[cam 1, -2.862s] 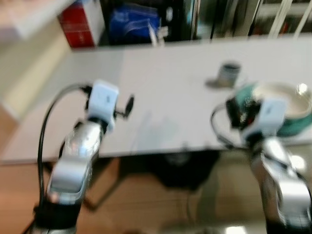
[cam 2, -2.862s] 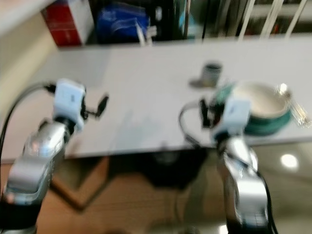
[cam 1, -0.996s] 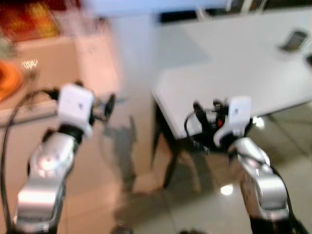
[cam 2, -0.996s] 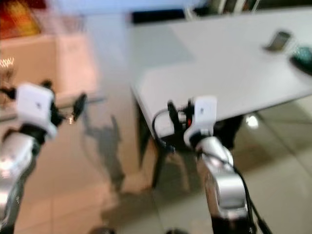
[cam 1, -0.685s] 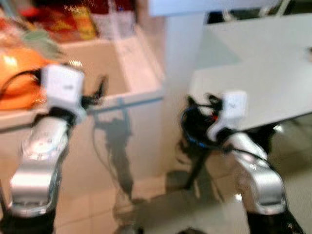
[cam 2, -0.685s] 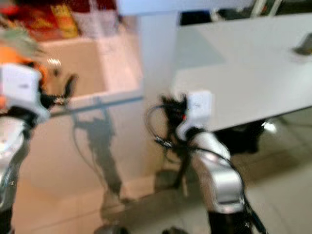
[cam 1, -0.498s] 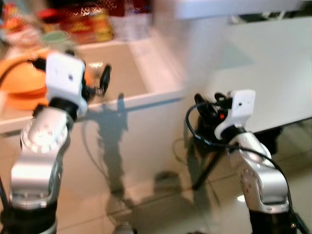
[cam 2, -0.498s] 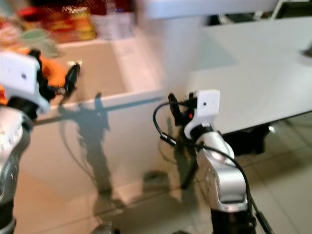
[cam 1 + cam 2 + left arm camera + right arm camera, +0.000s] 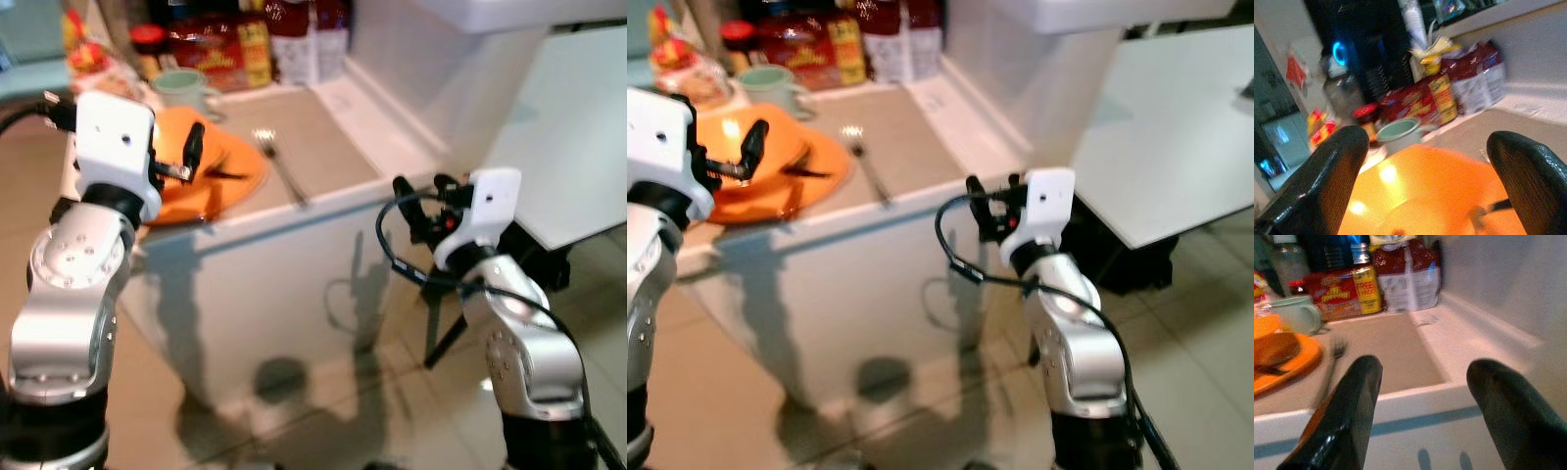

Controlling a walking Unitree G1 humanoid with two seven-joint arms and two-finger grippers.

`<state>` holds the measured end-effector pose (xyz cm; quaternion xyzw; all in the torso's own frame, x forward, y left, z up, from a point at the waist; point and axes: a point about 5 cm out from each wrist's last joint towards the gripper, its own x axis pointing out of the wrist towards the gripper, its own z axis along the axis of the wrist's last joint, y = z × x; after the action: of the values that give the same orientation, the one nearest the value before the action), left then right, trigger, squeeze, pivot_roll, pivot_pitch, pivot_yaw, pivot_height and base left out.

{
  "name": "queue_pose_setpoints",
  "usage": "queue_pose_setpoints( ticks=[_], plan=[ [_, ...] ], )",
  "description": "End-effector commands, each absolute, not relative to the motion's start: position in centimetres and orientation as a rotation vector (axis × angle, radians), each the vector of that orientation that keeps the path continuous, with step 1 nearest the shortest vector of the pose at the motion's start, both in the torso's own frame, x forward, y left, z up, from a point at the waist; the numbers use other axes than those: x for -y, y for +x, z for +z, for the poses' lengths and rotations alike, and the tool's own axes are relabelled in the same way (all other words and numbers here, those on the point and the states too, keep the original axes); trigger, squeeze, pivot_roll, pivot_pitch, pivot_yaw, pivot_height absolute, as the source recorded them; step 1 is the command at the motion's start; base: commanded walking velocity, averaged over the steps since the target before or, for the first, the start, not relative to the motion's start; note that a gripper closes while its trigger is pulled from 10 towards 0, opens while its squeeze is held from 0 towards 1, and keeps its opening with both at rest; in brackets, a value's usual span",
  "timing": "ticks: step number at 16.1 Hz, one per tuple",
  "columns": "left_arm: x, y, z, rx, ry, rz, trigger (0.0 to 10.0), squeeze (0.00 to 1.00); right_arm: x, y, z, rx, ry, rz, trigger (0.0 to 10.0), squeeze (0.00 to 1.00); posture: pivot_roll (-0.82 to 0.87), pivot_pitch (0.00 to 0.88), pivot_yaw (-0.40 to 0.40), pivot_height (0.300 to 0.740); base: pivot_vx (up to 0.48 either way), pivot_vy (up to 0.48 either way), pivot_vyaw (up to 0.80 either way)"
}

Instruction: Setting the table

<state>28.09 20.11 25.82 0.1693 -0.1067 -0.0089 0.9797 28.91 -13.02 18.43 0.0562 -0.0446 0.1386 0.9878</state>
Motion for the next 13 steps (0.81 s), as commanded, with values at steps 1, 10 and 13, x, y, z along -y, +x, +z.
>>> queue_pose_setpoints(
  ticks=[1,10,13],
  plan=[
    [-20.4,28.2,25.9,0.210,0.345,0.003,10.0,0.00,12.6,28.9,19.2,0.113,0.108,0.300,10.0,0.00,0.08,0.038,0.008,0.740,0.000,0.480,-0.80],
    [-19.5,28.2,24.8,0.195,0.336,-0.035,10.0,0.00,14.1,29.9,20.7,0.148,0.047,0.255,10.0,0.00,0.08,0.034,-0.002,0.740,0.203,0.050,0.23],
    [-19.5,28.2,24.8,0.200,0.330,-0.037,10.0,0.00,14.3,30.2,20.9,0.155,0.039,0.254,10.0,0.00,0.08,0.034,-0.004,0.740,0.461,0.000,0.80]
  ],
)
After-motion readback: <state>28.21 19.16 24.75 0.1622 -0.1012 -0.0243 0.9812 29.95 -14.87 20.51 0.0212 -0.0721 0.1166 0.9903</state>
